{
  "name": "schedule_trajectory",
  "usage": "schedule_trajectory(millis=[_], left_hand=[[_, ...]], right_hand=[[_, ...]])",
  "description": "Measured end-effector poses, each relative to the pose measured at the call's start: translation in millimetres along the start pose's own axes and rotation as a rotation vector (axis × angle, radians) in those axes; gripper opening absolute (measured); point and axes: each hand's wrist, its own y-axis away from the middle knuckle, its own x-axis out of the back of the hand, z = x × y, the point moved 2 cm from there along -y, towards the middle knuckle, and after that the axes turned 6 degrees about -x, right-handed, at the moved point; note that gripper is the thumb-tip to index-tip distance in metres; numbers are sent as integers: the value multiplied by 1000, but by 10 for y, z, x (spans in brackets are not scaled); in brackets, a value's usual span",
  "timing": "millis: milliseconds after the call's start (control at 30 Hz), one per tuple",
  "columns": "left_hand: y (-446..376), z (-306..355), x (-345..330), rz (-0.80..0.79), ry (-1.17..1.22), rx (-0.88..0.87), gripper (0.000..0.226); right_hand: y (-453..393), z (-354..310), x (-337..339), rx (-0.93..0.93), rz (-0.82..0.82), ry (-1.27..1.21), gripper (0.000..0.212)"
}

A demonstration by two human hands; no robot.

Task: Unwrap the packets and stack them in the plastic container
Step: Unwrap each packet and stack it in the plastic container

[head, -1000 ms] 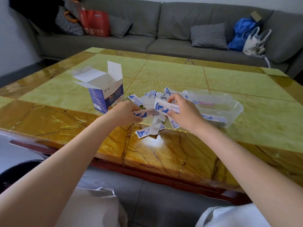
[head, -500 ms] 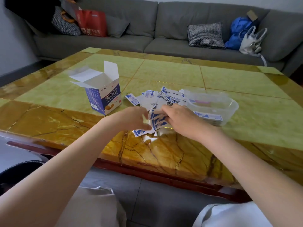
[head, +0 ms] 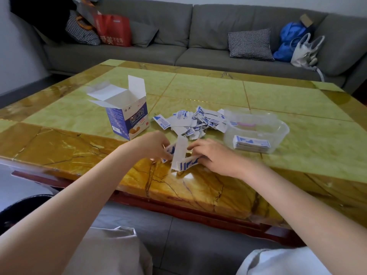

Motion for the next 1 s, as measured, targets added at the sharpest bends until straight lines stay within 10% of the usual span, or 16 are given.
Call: schedule_trajectory(millis=[333, 567, 1000], left_hand=[[101, -21, 281, 441, -138, -29, 11], [-29, 365, 86, 243, -148, -356, 11], [-192, 447, -137, 131, -156, -312, 26]], right_hand=[[-95, -46, 231, -95, 244, -86, 23], [39, -32, 248, -90, 159, 47, 20], [329, 244, 189, -102, 87, 317, 32]])
